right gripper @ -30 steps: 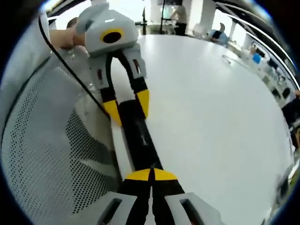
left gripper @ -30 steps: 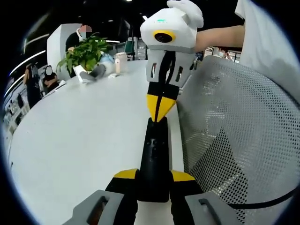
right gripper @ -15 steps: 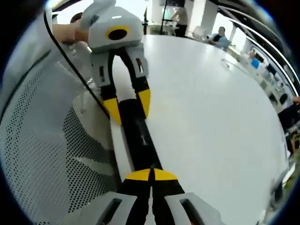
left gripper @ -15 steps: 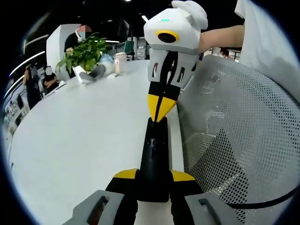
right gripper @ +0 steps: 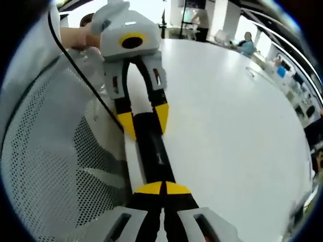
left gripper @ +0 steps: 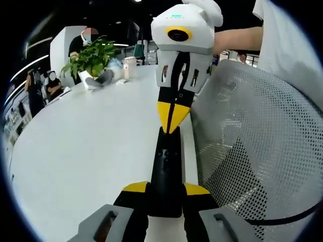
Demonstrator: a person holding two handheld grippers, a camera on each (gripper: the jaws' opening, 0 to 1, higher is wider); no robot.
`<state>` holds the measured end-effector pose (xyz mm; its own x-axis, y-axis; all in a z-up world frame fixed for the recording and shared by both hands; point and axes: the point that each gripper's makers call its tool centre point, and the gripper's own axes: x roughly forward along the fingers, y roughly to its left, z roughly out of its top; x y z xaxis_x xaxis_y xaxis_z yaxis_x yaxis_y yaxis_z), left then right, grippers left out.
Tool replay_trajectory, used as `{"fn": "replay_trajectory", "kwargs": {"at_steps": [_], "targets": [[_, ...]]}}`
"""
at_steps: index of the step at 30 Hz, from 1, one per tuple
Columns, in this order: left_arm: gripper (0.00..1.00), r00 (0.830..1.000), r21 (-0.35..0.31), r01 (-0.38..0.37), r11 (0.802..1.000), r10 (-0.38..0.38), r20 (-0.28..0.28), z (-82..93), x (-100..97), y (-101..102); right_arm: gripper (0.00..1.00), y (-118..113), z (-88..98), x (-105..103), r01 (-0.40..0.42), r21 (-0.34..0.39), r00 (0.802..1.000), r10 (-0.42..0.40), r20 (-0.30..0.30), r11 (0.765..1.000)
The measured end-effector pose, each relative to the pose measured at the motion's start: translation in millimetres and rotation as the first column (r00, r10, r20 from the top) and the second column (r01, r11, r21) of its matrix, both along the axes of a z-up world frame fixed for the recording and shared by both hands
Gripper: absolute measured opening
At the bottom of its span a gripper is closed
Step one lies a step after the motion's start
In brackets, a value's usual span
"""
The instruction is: Press the specified remote control buttons in sequence, fully releasing each button before pressing the next.
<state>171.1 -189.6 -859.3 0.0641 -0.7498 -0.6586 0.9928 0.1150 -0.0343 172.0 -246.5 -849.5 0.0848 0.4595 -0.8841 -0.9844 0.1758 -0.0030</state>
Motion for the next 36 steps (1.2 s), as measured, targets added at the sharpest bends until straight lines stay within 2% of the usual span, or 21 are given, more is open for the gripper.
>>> {"fn": "replay_trajectory", "kwargs": {"at_steps": [2, 3, 5, 11, 18, 21, 22, 24, 25, 26, 27, 28, 29, 31, 36], "targets": [[0.24, 1.0, 0.0, 0.0, 1.0, 0.0, 0.001, 0.1, 0.0, -0.1, 0.0, -1.5, -4.7, -3.1, -0.015, -0.023, 1.0, 0.015, -0.012, 1.0], [0.24, 1.0, 0.001, 0.001, 1.0, -0.001, 0.003, 0.1, 0.0, -0.1, 0.0, -0.4, -2.7, -1.0, -0.03, -0.013, 1.0, 0.03, 0.005, 0.999], [0.24, 1.0, 0.0, 0.0, 1.0, 0.0, 0.002, 0.2, -0.1, 0.1, 0.0, -1.8, -2.8, -1.2, 0.002, -0.011, 1.0, -0.002, -0.009, 1.0], [0.24, 1.0, 0.0, 0.002, 1.0, -0.002, 0.002, 0.3, -0.3, 0.3, 0.0, -0.9, -3.7, -1.5, -0.024, -0.034, 1.0, 0.025, 0.005, 0.999], [0.24, 1.0, 0.0, 0.002, 1.0, -0.002, 0.002, 0.2, -0.3, 0.4, 0.0, 0.1, -5.1, -0.2, -0.058, -0.103, 0.998, 0.055, -0.033, 0.993], [0.24, 1.0, 0.0, 0.002, 1.0, -0.002, 0.002, 0.1, -0.2, 0.2, 0.0, -1.1, -5.1, -0.2, -0.071, -0.112, 0.997, 0.066, -0.041, 0.991], [0.24, 1.0, 0.0, 0.001, 1.0, -0.001, 0.002, 0.1, -0.1, 0.2, 0.0, -1.9, -4.9, 0.1, -0.071, -0.104, 0.997, 0.066, -0.047, 0.992], [0.24, 1.0, 0.001, 0.001, 1.0, -0.001, 0.002, -0.1, 0.0, 0.2, 0.0, -0.9, -3.7, -0.9, -0.053, -0.026, 0.995, 0.05, -0.083, 0.998], [0.24, 1.0, 0.001, 0.001, 1.0, -0.001, 0.003, -0.1, 0.1, 0.2, 0.0, -2.0, -1.7, -0.3, 0.03, 0.037, 0.991, -0.025, -0.135, 0.999], [0.24, 1.0, 0.001, 0.001, 1.0, -0.001, 0.003, -0.1, 0.2, 0.2, 0.0, -2.2, -1.2, 0.1, 0.063, 0.056, 0.986, -0.053, -0.155, 0.996], [0.24, 1.0, 0.001, 0.001, 1.0, -0.001, 0.003, 0.0, 0.1, 0.1, 0.0, -2.4, -0.3, 1.6, 0.16, 0.099, 0.969, -0.137, -0.208, 0.982], [0.24, 1.0, 0.002, 0.002, 1.0, -0.002, 0.005, 0.0, 0.1, 0.0, 0.0, -3.1, 0.1, 2.2, 0.194, 0.118, 0.961, -0.165, -0.22, 0.974], [0.24, 1.0, 0.002, 0.001, 1.0, -0.001, 0.004, 0.0, 0.1, 0.0, 0.0, -5.7, -0.5, 2.4, 0.161, 0.126, 0.974, -0.137, -0.181, 0.979], [0.24, 1.0, 0.001, 0.001, 1.0, -0.001, 0.004, 0.0, 0.1, 0.0, 0.0, -7.9, -0.3, 4.4, 0.135, 0.118, 0.985, -0.12, -0.125, 0.984], [0.24, 1.0, -0.004, -0.001, 1.0, 0.001, -0.002, -0.1, -0.2, 0.0, 0.05, 3.3, 6.5, 3.1, 0.14, 0.174, 0.987, -0.123, -0.103, 0.975]]}}
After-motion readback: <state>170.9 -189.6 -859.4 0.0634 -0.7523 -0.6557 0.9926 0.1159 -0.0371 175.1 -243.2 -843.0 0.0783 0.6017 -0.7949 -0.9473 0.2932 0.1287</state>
